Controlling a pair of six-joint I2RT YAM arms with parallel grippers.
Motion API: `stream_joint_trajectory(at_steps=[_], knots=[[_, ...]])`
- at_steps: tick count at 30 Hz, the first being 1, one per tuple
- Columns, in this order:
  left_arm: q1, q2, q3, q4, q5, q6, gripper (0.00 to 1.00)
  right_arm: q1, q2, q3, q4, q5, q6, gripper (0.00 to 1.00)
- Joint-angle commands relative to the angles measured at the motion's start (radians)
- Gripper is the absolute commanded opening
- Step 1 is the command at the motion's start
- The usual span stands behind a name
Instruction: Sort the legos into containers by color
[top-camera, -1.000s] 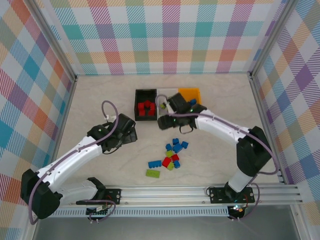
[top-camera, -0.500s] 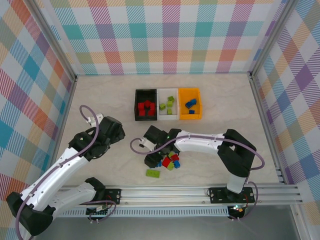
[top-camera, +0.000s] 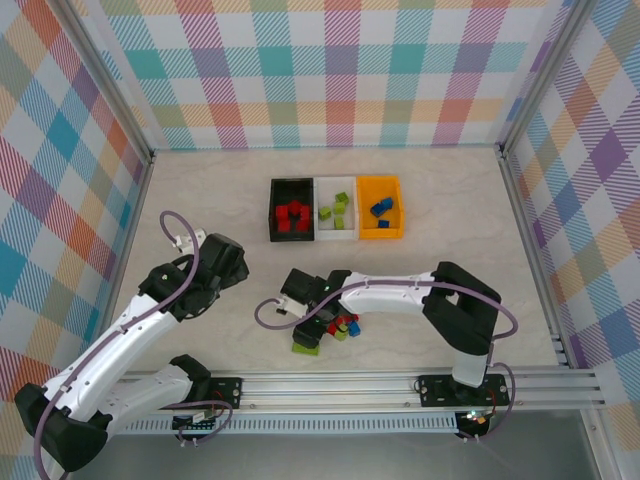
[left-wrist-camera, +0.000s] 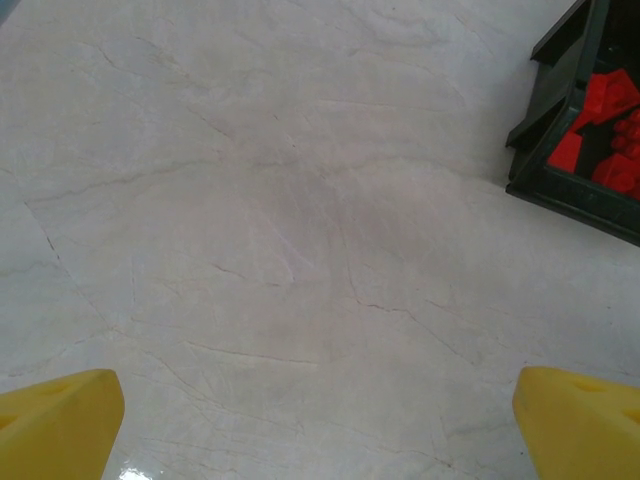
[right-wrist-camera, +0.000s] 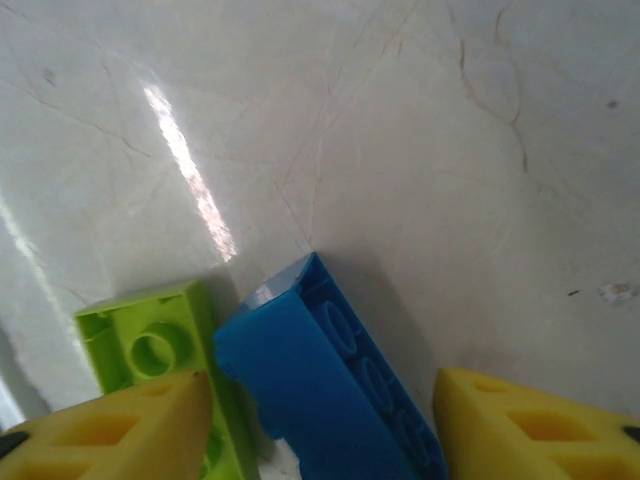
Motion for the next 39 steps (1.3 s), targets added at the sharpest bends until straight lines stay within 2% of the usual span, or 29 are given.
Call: stream_joint_trajectory(at_steps=[1, 11, 16, 20, 25, 28, 30, 36, 39], knots=[[0.015, 0.002, -0.017, 0.002, 0.013, -0.002, 1.0, 0.005, 0.027, -0.002, -0.01, 0.045, -0.015, 0.54], [0.016, 0.023, -0.022, 0.018, 0.041, 0.003, 1.0, -0.021, -0.018, -0.018, 0.067, 0.012, 0.028, 0.24], [0.017, 0.036, -0.036, 0.053, 0.089, 0.024, 1.0, -0.067, -0.11, -0.036, 0.136, -0.007, 0.102, 0.18], [0.018, 0.052, -0.041, 0.089, 0.148, 0.054, 1.0, -0.167, -0.233, -0.053, 0.181, 0.049, 0.222, 0.15], [0.014, 0.093, -0.06, 0.16, 0.25, 0.086, 1.0, -0.397, -0.309, -0.034, 0.144, 0.199, 0.396, 0.16], [-0.001, 0.141, -0.058, 0.18, 0.284, 0.092, 1.0, -0.541, -0.252, 0.04, 0.122, 0.217, 0.449, 0.17], [-0.01, 0.178, -0.052, 0.182, 0.292, 0.095, 1.0, -0.605, -0.154, 0.137, 0.094, 0.231, 0.44, 0.18], [-0.012, 0.204, -0.048, 0.17, 0.29, 0.092, 1.0, -0.723, 0.123, 0.449, -0.015, 0.27, 0.446, 0.2], [-0.012, 0.197, -0.046, 0.163, 0.286, 0.092, 1.0, -0.756, 0.21, 0.567, -0.073, 0.261, 0.463, 0.24]])
